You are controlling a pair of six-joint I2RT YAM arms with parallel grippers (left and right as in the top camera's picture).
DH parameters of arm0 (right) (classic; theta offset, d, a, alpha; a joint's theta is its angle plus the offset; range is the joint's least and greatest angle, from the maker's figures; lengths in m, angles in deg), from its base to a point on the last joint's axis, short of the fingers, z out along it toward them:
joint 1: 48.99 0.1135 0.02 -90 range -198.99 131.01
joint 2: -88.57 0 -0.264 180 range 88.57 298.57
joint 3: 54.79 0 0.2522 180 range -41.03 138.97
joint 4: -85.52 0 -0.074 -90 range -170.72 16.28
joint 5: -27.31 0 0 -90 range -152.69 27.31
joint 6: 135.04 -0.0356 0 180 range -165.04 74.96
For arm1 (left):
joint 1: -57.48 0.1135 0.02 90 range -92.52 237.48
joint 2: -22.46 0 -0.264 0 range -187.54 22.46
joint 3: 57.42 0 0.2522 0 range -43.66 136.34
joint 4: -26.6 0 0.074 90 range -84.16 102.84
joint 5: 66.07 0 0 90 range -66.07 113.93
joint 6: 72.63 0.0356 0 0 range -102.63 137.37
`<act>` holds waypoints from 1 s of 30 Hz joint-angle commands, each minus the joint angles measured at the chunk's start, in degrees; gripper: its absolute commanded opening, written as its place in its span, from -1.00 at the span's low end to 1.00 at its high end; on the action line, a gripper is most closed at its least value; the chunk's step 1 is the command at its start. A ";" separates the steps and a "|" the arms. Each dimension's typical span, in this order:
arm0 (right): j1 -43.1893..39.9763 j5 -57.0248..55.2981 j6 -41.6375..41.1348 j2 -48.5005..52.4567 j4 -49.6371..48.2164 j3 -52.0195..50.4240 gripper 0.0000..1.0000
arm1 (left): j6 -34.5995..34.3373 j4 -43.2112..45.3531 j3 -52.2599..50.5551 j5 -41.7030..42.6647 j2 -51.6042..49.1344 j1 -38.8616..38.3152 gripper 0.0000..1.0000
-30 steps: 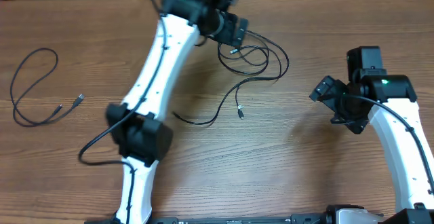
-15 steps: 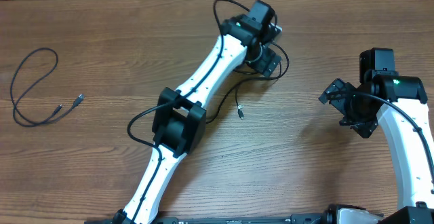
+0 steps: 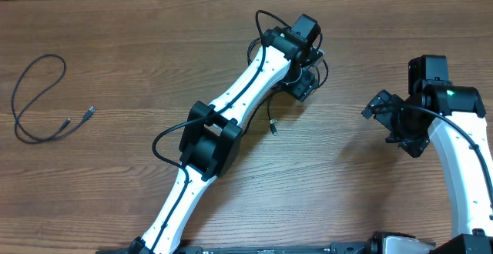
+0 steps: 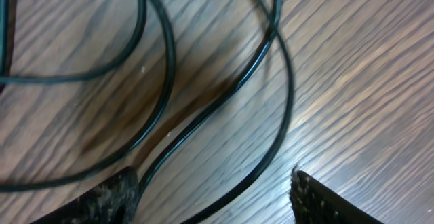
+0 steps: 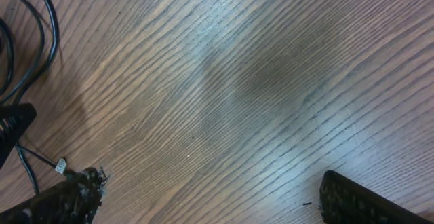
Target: Untangle cables
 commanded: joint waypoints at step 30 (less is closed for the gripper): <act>-0.17 -0.07 3.85 -1.27 -0.70 1.25 1.00 | -8.46 -20.20 13.55 -15.37 28.52 3.08 -0.92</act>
